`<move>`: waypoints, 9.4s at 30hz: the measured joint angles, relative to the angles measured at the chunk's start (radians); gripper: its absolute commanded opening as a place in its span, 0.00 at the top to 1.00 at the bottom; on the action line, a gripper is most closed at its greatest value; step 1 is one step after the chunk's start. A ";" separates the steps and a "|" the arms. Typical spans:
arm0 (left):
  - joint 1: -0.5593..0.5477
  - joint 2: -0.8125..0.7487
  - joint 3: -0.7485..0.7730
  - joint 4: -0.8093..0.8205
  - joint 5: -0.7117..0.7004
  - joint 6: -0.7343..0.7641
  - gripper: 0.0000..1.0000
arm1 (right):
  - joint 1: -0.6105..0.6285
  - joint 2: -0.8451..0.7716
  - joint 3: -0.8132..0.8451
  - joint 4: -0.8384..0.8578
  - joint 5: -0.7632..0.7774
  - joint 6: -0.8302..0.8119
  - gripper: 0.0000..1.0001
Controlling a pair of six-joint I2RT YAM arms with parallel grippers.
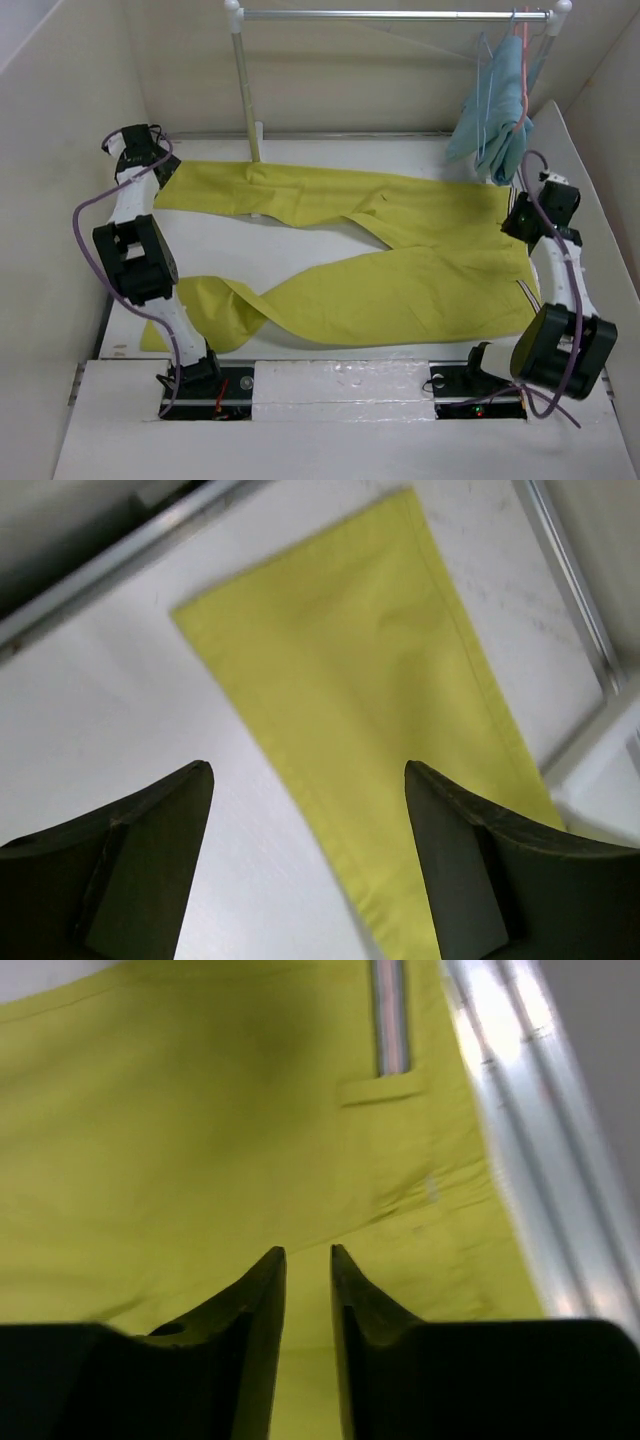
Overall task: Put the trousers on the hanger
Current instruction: Flatten out the trousers at the center of the board.
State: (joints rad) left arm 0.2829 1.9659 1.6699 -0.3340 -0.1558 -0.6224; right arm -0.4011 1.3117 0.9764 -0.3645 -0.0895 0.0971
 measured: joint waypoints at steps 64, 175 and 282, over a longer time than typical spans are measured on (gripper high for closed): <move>-0.031 -1.006 -0.828 -0.378 -0.305 -0.350 1.00 | 0.880 -0.268 -0.291 -0.138 -0.162 -0.179 0.56; -0.014 -0.419 -0.560 0.063 0.042 -0.084 0.32 | 0.792 -0.046 -0.049 -0.097 -0.164 -0.260 0.99; 0.438 -0.553 -0.944 0.068 0.078 -0.100 0.55 | 1.003 -0.109 -0.103 -0.030 -0.397 -0.198 0.47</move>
State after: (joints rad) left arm 0.7212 1.4128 0.7261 -0.2661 -0.0780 -0.7223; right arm 0.6018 1.2022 0.8730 -0.3943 -0.4862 -0.1013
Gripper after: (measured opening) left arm 0.463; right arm 0.534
